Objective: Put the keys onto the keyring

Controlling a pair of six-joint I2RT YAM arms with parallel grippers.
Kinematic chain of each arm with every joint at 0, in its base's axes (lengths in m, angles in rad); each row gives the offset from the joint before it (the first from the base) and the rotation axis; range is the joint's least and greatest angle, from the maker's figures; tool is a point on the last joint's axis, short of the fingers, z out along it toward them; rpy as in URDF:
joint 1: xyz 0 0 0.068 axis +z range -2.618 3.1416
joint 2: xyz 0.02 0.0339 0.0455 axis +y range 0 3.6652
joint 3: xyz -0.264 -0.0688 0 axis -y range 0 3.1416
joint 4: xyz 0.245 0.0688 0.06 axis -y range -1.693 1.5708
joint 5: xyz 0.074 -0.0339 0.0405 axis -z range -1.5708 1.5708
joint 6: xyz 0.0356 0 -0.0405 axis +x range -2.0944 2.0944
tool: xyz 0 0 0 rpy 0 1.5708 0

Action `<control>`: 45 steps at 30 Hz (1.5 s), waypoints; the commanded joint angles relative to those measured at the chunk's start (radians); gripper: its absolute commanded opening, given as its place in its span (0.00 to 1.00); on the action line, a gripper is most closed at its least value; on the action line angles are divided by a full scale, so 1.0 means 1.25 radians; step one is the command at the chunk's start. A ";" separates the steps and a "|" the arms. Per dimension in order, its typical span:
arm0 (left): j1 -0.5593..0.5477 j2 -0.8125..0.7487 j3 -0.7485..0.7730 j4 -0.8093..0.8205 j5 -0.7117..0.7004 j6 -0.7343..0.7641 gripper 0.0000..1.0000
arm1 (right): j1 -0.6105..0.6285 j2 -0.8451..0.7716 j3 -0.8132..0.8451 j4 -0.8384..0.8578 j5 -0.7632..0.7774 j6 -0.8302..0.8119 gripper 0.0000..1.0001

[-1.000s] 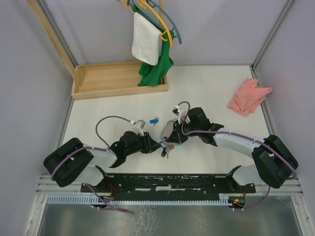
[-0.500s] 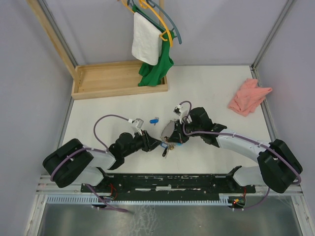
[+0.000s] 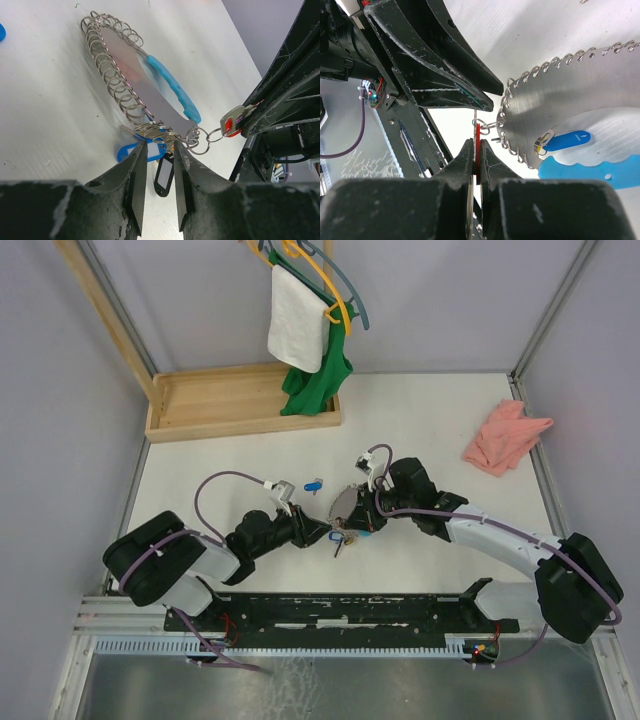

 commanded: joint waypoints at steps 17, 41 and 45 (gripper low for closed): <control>0.004 0.124 0.006 0.261 0.058 0.007 0.45 | -0.002 -0.051 0.047 0.018 -0.024 -0.011 0.01; 0.003 0.152 -0.011 0.391 0.093 -0.053 0.16 | -0.003 -0.087 0.043 0.003 -0.020 -0.016 0.01; 0.003 0.143 -0.010 0.380 0.097 -0.052 0.06 | -0.003 -0.087 0.043 0.000 -0.019 -0.016 0.00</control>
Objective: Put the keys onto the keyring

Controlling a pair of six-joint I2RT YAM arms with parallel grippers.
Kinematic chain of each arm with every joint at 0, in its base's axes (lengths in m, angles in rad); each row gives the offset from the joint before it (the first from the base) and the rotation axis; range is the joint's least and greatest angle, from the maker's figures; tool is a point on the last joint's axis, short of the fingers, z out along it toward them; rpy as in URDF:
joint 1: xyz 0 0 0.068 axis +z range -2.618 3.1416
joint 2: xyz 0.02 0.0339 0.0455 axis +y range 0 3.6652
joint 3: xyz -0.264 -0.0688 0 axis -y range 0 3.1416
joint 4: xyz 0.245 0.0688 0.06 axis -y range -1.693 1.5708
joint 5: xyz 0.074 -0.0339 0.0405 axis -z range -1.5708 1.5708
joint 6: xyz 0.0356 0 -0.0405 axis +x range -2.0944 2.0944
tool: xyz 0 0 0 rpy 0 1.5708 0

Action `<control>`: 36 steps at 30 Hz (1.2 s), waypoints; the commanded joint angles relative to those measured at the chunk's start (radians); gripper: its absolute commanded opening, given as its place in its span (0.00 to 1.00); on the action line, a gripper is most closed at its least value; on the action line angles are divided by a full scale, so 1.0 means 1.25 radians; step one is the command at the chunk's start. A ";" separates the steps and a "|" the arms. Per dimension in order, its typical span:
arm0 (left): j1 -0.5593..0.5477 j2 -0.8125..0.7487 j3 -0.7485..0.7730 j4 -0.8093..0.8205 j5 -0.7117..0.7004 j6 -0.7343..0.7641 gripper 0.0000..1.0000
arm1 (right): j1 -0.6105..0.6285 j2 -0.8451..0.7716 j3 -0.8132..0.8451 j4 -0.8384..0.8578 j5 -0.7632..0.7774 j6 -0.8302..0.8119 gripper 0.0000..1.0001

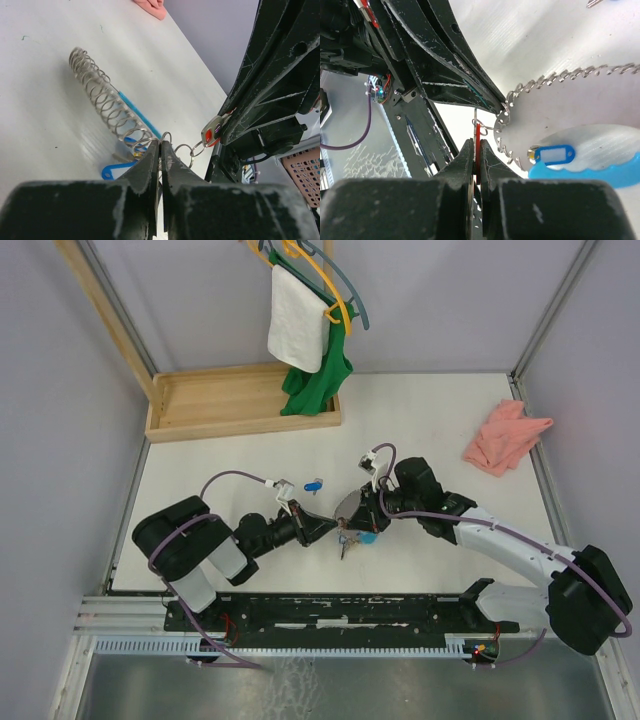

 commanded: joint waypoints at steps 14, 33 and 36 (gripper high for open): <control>0.002 -0.240 0.019 -0.228 0.020 0.194 0.03 | -0.003 -0.062 0.019 -0.059 -0.001 -0.069 0.25; 0.003 -0.348 0.062 -0.247 0.149 0.526 0.03 | -0.003 -0.200 -0.055 0.171 -0.007 -0.294 0.48; 0.003 -0.344 0.055 -0.215 0.166 0.550 0.03 | -0.003 -0.164 -0.068 0.229 -0.057 -0.311 0.47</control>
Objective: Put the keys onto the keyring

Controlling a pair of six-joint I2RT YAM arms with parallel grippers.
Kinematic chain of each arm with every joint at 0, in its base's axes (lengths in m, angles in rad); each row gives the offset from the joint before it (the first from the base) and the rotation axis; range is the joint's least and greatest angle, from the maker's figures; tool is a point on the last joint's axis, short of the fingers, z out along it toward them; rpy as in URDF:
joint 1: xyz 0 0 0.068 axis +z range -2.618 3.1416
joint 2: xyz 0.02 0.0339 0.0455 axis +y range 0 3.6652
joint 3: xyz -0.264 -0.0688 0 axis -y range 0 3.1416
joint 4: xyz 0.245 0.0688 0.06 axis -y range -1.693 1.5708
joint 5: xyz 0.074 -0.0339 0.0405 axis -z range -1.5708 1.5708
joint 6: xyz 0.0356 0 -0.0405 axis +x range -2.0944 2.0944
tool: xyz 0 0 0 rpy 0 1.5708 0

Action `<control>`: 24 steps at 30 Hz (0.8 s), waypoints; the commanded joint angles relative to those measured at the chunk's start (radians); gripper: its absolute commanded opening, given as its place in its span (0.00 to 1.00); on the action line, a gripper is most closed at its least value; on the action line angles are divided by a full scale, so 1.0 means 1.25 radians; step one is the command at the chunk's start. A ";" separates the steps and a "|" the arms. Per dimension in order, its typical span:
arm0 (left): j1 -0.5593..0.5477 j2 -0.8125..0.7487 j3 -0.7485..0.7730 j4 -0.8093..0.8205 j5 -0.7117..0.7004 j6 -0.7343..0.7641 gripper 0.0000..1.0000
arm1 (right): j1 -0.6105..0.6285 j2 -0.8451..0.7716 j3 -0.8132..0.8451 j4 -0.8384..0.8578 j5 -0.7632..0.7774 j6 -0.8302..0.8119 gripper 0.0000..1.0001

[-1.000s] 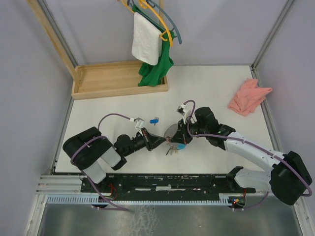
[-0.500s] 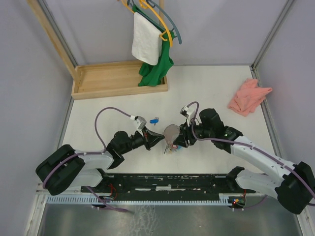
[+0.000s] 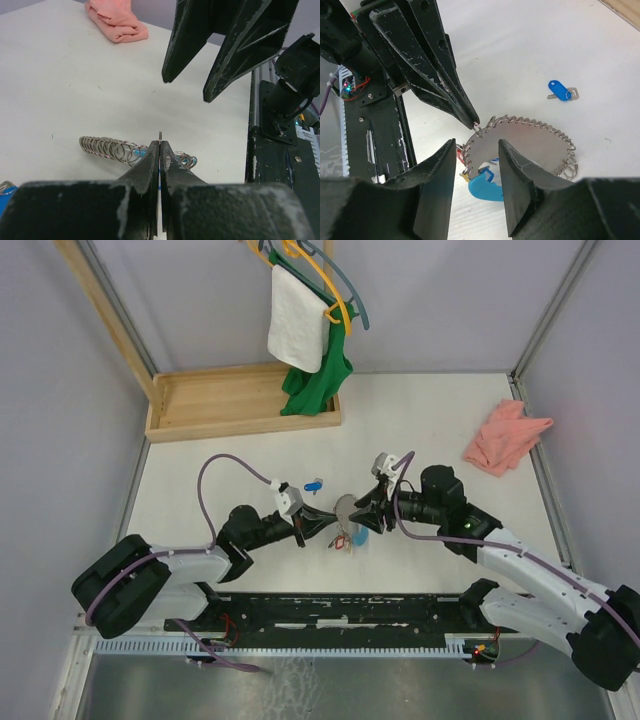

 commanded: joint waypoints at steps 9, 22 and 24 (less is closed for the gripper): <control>0.003 -0.016 -0.015 0.168 0.086 0.148 0.03 | -0.003 0.109 -0.023 0.182 -0.157 -0.175 0.44; 0.003 -0.053 -0.030 0.172 0.103 0.165 0.03 | -0.004 0.133 -0.044 0.215 -0.223 -0.216 0.38; 0.003 -0.056 -0.029 0.173 0.106 0.163 0.03 | -0.004 0.134 -0.044 0.215 -0.232 -0.218 0.36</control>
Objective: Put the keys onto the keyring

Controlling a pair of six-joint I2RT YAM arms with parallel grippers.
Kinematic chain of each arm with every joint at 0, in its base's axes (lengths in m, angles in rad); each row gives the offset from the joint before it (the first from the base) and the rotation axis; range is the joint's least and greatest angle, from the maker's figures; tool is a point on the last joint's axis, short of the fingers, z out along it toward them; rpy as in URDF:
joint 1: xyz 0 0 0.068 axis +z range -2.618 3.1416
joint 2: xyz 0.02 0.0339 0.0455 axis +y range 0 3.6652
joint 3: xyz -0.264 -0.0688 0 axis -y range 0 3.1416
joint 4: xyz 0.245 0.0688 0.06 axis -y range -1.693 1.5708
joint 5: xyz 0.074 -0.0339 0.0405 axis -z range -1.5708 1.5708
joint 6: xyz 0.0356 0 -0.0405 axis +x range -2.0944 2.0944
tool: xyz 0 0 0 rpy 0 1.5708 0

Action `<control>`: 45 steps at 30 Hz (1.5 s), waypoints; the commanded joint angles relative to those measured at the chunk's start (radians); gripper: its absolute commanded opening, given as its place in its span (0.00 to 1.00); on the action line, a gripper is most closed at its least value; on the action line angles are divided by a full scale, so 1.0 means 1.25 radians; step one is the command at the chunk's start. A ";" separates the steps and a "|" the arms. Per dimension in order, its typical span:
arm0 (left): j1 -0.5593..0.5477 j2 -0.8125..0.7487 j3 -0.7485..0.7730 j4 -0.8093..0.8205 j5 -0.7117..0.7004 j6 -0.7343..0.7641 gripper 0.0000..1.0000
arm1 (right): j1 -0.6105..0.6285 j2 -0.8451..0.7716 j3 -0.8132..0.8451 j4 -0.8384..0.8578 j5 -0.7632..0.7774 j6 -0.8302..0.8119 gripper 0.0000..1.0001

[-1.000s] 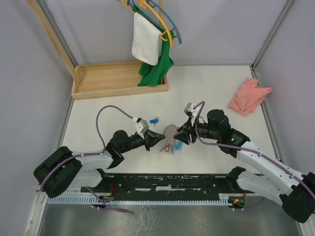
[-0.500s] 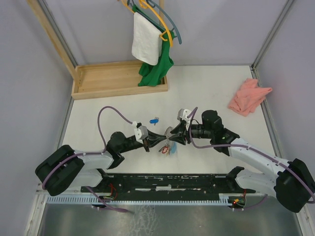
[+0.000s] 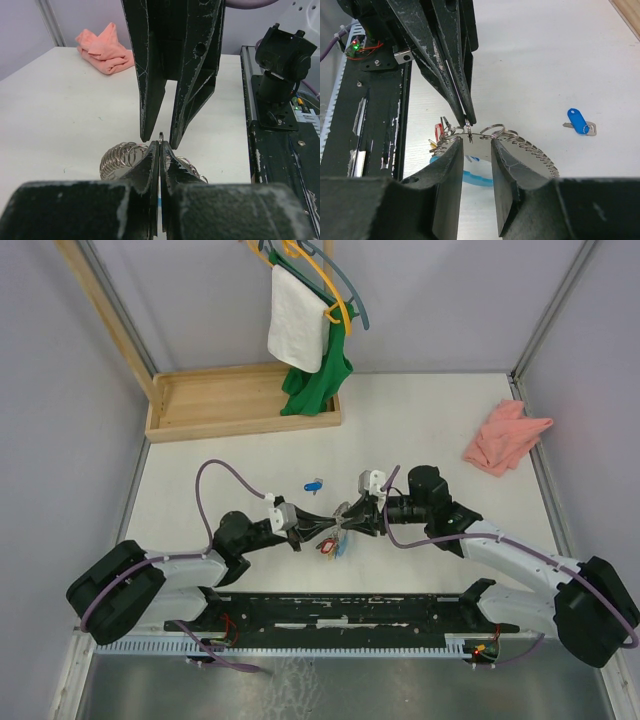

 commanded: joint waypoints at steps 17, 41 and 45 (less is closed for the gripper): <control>0.003 0.002 0.005 0.109 0.031 0.017 0.03 | -0.003 0.006 0.037 0.025 -0.084 -0.001 0.05; 0.003 -0.156 0.075 -0.320 0.022 0.117 0.42 | 0.145 0.095 0.377 -0.633 0.215 -0.164 0.01; 0.004 -0.171 0.067 -0.340 -0.023 0.104 0.41 | 0.149 0.102 0.365 -0.617 0.257 -0.139 0.01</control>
